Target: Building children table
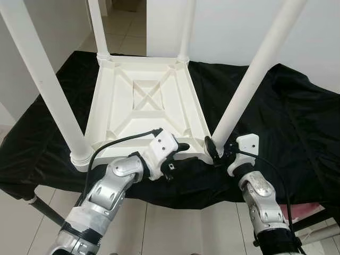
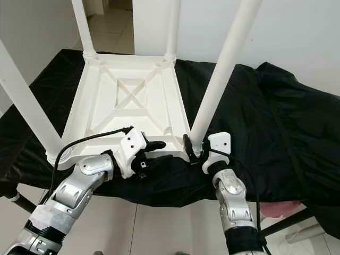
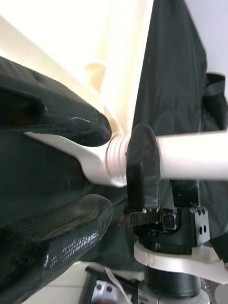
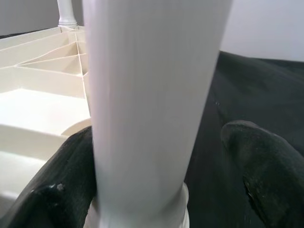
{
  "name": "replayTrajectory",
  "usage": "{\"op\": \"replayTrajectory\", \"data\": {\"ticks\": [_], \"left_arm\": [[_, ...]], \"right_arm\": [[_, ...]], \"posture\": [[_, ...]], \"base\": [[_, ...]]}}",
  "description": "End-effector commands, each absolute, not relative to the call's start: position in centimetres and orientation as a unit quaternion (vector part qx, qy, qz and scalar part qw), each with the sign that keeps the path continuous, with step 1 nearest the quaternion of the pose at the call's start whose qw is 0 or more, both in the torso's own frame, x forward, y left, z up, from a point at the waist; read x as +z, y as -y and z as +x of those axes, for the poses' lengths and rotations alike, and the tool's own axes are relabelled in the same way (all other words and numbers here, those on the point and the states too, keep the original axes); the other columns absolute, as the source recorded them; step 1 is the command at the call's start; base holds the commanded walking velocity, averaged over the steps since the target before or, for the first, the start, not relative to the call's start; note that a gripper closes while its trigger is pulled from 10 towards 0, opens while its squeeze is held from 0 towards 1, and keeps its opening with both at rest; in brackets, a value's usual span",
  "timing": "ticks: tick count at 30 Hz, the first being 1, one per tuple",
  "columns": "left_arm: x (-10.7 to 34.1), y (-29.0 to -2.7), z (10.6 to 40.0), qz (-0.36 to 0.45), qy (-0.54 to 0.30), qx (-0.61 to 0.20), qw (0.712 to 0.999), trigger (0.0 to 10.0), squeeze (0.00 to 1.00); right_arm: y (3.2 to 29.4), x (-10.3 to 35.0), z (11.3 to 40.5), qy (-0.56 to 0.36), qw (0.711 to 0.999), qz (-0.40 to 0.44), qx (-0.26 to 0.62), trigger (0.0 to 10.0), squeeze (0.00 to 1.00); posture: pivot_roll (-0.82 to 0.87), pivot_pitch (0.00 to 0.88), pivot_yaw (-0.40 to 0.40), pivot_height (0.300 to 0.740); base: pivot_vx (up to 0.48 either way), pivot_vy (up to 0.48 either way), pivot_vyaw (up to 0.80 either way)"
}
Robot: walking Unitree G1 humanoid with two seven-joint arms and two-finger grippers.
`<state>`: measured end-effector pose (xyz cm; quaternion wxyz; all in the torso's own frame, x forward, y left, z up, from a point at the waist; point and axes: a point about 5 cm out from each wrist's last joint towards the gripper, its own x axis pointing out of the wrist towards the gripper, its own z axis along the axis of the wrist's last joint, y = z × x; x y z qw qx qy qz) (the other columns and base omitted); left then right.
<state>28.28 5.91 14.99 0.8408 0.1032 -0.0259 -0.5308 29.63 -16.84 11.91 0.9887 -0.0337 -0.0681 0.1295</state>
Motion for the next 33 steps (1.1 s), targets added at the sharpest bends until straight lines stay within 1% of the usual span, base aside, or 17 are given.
{"op": "replayTrajectory", "data": {"ticks": [1, 7, 8, 11, 12, 15, 17, 30, 33], "left_arm": [[15.0, -6.2, 28.8, 0.108, 0.021, -0.524, 0.845, 10.0, 0.0], [15.4, -6.3, 29.3, 0.112, 0.025, -0.515, 0.849, 10.0, 0.0], [15.5, -6.3, 29.3, 0.111, 0.026, -0.515, 0.849, 10.0, 0.0], [15.5, -6.3, 29.3, 0.111, 0.026, -0.515, 0.849, 10.0, 0.0], [15.3, -6.2, 29.1, 0.104, 0.023, -0.516, 0.85, 10.0, 0.0], [15.2, -6.1, 29.0, 0.101, 0.022, -0.518, 0.849, 10.0, 0.0], [15.0, -5.7, 28.5, 0.094, 0.021, -0.525, 0.846, 10.0, 0.0], [15.0, -5.5, 28.4, 0.092, 0.021, -0.528, 0.844, 10.0, 0.0], [14.9, -5.4, 28.3, 0.09, 0.021, -0.528, 0.844, 10.0, 0.0]], "right_arm": [[17.2, 12.0, 30.0, 0.07, 0.988, -0.049, 0.129, 10.0, 0.0], [16.8, 11.8, 30.0, 0.074, 0.98, -0.09, 0.162, 10.0, 0.0], [16.9, 11.5, 29.9, 0.067, 0.978, -0.082, 0.179, 10.0, 0.0], [16.9, 11.5, 29.9, 0.067, 0.978, -0.082, 0.179, 10.0, 0.0], [17.2, 11.1, 29.9, 0.051, 0.976, -0.059, 0.203, 10.0, 0.0], [17.5, 11.0, 30.0, 0.046, 0.975, -0.048, 0.211, 10.0, 0.0], [18.2, 11.3, 30.6, 0.038, 0.967, -0.028, 0.251, 10.0, 0.0], [18.8, 12.1, 31.4, 0.044, 0.961, -0.062, 0.268, 10.0, 0.0], [18.8, 12.4, 32.0, 0.045, 0.953, -0.079, 0.29, 10.0, 0.0]], "posture": [[-0.03, 0.0, -0.061, 0.74], [-0.02, 0.0, -0.07, 0.74], [-0.02, 0.0, -0.069, 0.74], [-0.02, 0.0, -0.069, 0.74], [-0.02, 0.0, -0.071, 0.74], [-0.02, 0.0, -0.071, 0.74], [-0.02, 0.0, -0.078, 0.74], [-0.02, 0.0, -0.091, 0.74], [-0.02, 0.0, -0.094, 0.74]], "base": [[0.0, 0.0, 0.0], [0.0, 0.0, 0.0], [0.0, 0.0, 0.0], [0.0, 0.0, 0.0], [0.0, 0.0, 0.0], [0.0, 0.0, 0.0], [0.0, 0.0, 0.0], [0.0, 0.0, 0.0], [0.0, 0.0, 0.0]]}}
